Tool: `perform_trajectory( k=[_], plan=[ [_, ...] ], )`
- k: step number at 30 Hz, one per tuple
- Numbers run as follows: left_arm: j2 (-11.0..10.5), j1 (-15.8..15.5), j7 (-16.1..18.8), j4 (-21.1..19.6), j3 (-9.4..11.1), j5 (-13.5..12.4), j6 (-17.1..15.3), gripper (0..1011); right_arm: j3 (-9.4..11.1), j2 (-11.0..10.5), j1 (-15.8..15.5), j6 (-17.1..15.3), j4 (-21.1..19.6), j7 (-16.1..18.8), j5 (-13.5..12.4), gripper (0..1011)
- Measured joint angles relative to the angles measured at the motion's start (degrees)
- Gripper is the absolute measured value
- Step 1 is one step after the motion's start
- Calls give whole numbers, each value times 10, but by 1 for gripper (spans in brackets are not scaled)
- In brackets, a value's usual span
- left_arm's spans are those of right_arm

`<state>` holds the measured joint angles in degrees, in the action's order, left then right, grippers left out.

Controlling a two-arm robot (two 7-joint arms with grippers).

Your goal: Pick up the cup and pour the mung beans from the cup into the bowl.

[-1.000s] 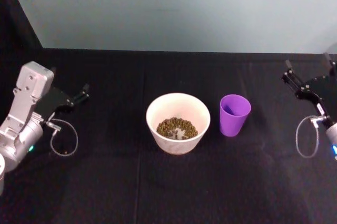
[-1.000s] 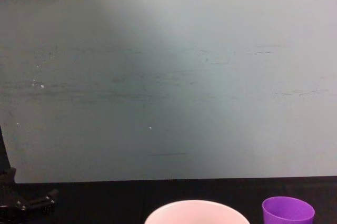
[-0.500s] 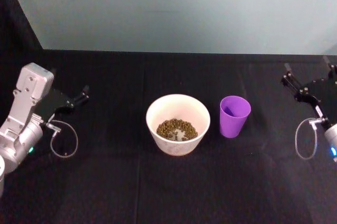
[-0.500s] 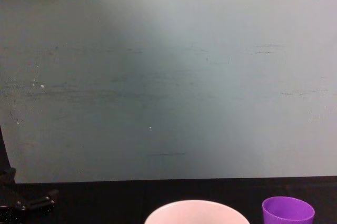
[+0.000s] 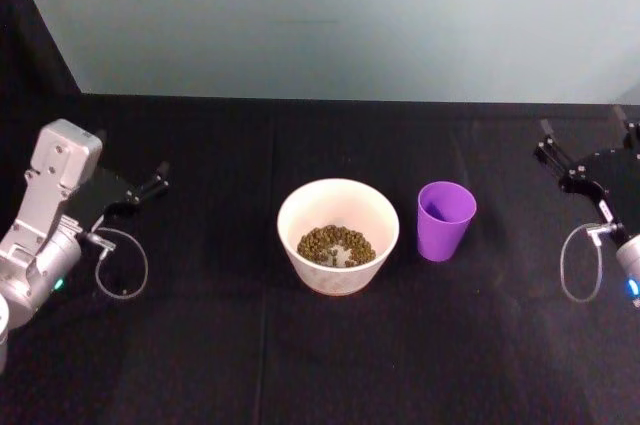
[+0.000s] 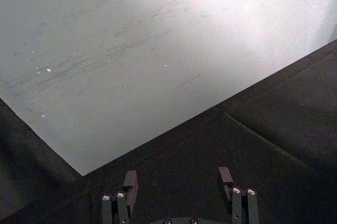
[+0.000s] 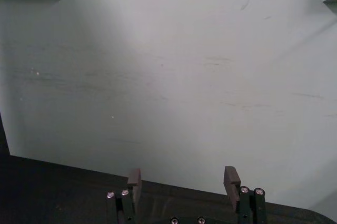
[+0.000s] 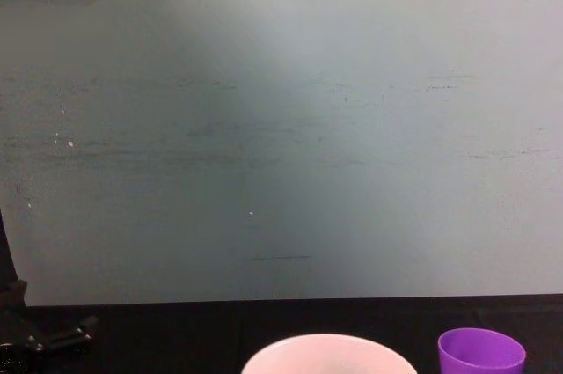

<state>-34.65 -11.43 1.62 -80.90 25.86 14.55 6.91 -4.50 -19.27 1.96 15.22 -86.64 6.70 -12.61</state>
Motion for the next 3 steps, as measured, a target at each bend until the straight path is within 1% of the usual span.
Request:
perform_trajectory(
  k=[3],
  plan=[
    [0,0,0,0,0,0,0,1000,0,0,0,0,0,0,0,1003]
  ],
)
